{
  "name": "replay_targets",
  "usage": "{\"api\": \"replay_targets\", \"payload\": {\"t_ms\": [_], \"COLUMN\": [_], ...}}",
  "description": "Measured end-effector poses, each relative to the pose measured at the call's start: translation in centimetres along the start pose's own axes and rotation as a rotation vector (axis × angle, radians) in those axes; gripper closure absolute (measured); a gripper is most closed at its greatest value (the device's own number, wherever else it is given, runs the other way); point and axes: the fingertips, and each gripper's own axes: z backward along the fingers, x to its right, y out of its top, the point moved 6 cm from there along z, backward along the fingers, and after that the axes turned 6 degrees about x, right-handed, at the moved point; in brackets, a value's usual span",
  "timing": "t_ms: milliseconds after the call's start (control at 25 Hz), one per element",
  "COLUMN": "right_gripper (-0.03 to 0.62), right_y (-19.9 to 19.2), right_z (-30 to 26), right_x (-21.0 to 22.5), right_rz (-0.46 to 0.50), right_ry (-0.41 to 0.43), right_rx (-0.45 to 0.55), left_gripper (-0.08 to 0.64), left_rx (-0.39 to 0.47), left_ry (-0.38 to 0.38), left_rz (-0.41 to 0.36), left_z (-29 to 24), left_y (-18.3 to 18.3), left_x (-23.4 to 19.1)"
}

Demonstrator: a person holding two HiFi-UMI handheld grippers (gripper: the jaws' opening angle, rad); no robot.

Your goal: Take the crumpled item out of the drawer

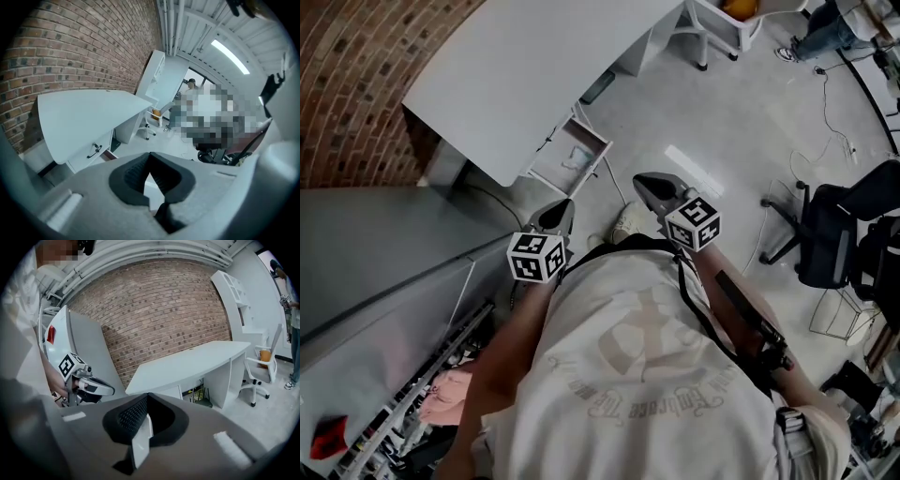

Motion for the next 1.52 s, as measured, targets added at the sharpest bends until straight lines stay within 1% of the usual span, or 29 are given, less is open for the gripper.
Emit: {"api": "replay_targets", "payload": {"t_ms": [240,480,640,840,960,1160,1320,1440,1520], "right_gripper": [0.584,0.584,0.583,0.584,0.584,0.584,0.584,0.584,0.584], "right_y": [0.0,-0.3,-0.6,-0.3,-0.6,-2.3,-3.5,-5.1,-6.3], "right_z": [-1.7,-2.8,-3.3,-4.4,-5.0,-6.6,-7.5,-8.7,-9.6], "right_x": [3.0,6.8,9.2,12.5,13.5,14.7,15.6,16.1,16.6], "right_rz": [-0.028,-0.063,-0.086,-0.105,-0.12,-0.139,-0.161,-0.202,-0.213], "right_ry": [0.018,0.018,0.021,0.007,0.001,-0.011,-0.05,-0.073,-0.084], "right_rx": [-0.006,-0.014,-0.015,-0.002,-0.011,-0.053,-0.076,-0.08,-0.084], "left_gripper": [0.557,0.557,0.557,0.557,0.557,0.557,0.557,0.557,0.557], "left_rx": [-0.069,-0.142,-0.172,-0.192,-0.221,-0.266,-0.313,-0.345,-0.36], "left_ry": [0.003,0.015,0.029,0.045,0.045,0.04,0.023,0.017,0.007], "left_rz": [-0.01,-0.027,-0.029,-0.035,-0.025,0.001,0.025,0.019,0.02], "left_z": [-3.5,-6.7,-8.5,-10.9,-12.0,-14.5,-16.4,-17.8,-19.0], "left_y": [1.1,1.9,2.6,3.0,2.6,1.1,0.2,-0.6,-1.4], "left_x": [-0.1,-0.4,-0.5,-1.6,-2.3,-4.1,-5.6,-7.4,-8.5]}}
